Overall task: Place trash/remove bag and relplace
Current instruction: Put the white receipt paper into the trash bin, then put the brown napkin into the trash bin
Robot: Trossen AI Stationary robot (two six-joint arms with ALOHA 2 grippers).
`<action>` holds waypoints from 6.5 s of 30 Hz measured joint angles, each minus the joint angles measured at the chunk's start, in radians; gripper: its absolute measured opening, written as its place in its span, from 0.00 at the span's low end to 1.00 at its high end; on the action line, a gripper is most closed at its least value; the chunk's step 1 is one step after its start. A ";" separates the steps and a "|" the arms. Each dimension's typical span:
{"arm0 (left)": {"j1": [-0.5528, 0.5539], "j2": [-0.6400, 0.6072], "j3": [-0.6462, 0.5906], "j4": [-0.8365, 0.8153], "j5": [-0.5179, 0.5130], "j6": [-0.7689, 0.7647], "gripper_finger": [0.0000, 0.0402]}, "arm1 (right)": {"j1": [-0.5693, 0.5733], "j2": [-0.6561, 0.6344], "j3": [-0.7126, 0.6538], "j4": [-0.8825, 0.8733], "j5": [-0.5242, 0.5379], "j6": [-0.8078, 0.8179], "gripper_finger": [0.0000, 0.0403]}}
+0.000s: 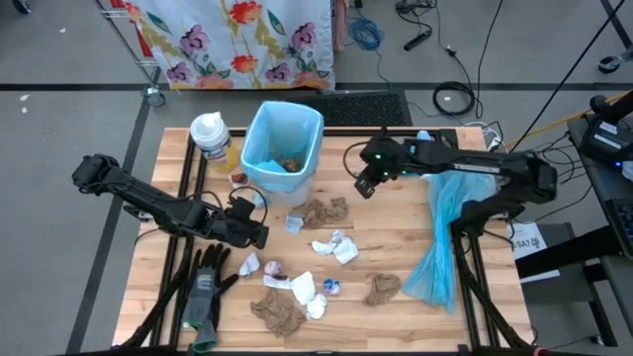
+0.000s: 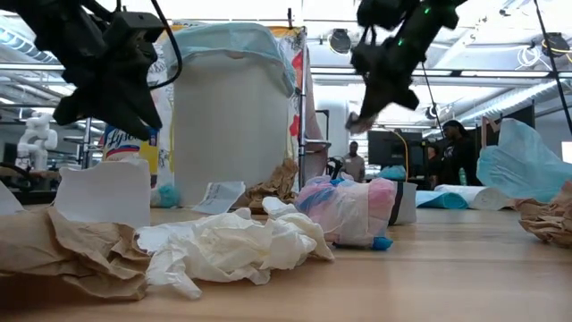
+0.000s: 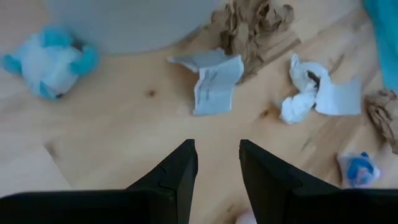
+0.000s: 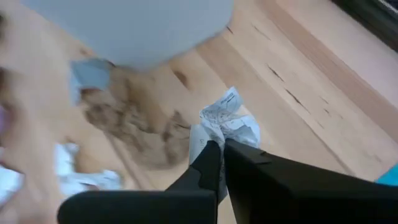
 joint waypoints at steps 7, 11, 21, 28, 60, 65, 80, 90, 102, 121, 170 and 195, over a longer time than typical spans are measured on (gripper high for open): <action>0.043 0.013 0.000 -0.002 0.036 0.049 0.31 | 0.054 -0.104 0.042 -0.097 0.083 0.121 0.00; 0.062 0.013 0.000 -0.002 0.083 0.080 0.31 | 0.084 -0.100 0.172 -0.244 0.164 0.129 0.00; 0.079 0.013 0.000 -0.003 0.109 0.110 0.31 | 0.105 -0.041 0.535 -0.279 0.263 0.079 0.00; 0.079 0.013 0.000 -0.004 0.117 0.132 0.31 | 0.105 0.082 0.719 -0.168 0.255 -0.015 0.00; 0.078 0.013 0.000 -0.005 0.144 0.157 0.31 | 0.042 0.517 0.919 0.125 0.067 -0.135 0.46; 0.078 0.013 0.000 -0.010 0.144 0.156 0.31 | 0.043 0.491 0.919 0.096 0.070 -0.136 0.53; 0.078 0.013 0.000 -0.011 0.144 0.155 0.31 | 0.080 0.308 0.840 -0.378 0.160 -0.127 0.04; 0.078 0.013 0.000 -0.011 0.144 0.151 0.31 | 0.172 0.098 0.312 -0.098 0.130 0.114 0.02; 0.078 0.012 0.000 -0.012 0.144 0.156 0.31 | 0.239 0.138 -0.034 0.329 -0.014 0.180 0.18; 0.078 0.012 0.000 -0.011 0.162 0.130 0.31 | 0.234 0.473 -0.069 0.705 0.001 0.016 0.50; 0.078 0.012 0.000 -0.012 0.167 0.122 0.31 | 0.155 0.528 -0.069 0.801 -0.033 -0.007 0.61; 0.079 0.012 0.000 -0.012 0.167 0.124 0.31 | 0.209 0.336 -0.068 0.536 -0.067 -0.007 0.00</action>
